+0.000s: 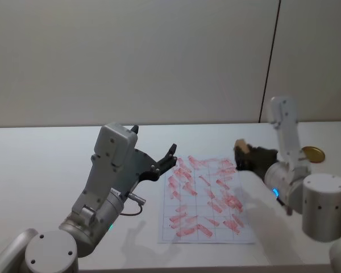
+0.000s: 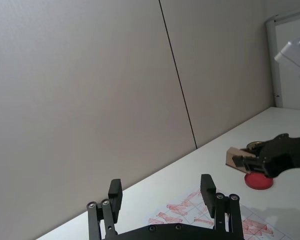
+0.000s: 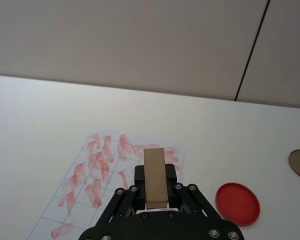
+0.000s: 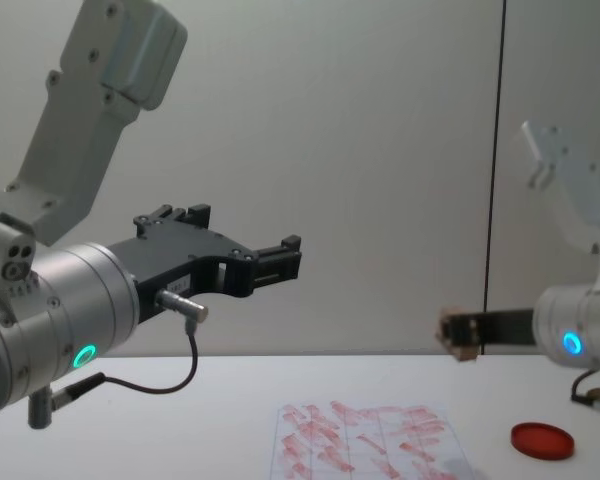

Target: Use the one hand to pick up the stamp and affix it onto the A4 paper.

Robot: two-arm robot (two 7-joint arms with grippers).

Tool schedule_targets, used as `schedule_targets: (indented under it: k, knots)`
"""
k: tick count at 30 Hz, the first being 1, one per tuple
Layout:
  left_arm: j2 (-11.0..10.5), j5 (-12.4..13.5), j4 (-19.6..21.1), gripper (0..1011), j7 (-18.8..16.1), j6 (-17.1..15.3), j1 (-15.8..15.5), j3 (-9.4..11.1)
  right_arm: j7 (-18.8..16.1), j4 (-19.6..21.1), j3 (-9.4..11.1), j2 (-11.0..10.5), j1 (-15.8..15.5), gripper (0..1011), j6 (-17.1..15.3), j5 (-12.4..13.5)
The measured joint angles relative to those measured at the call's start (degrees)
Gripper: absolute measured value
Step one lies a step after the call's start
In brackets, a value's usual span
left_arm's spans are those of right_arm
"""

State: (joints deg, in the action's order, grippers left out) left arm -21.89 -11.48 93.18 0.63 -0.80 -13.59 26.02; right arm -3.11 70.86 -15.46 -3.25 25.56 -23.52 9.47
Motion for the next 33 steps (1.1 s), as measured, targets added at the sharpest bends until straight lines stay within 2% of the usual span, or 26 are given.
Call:
schedule_targets:
  k: [16,26,33]
  knots:
    - [0.0,0.0,0.0,993,0.0,0.0,0.0,0.0,-1.9,0.8,-3.0,0.8,-3.3,219,-3.4,-2.5]
    - [0.0,0.0,0.0,993,0.0,0.0,0.0,0.0,-3.1,-1.9,-4.6,1.7,-3.6,220,-3.8,-4.8]
    - [0.0,0.0,0.0,993,0.0,0.0,0.0,0.0,-3.8,-5.3,-5.4,2.5,-2.8,220,-3.0,-6.4]
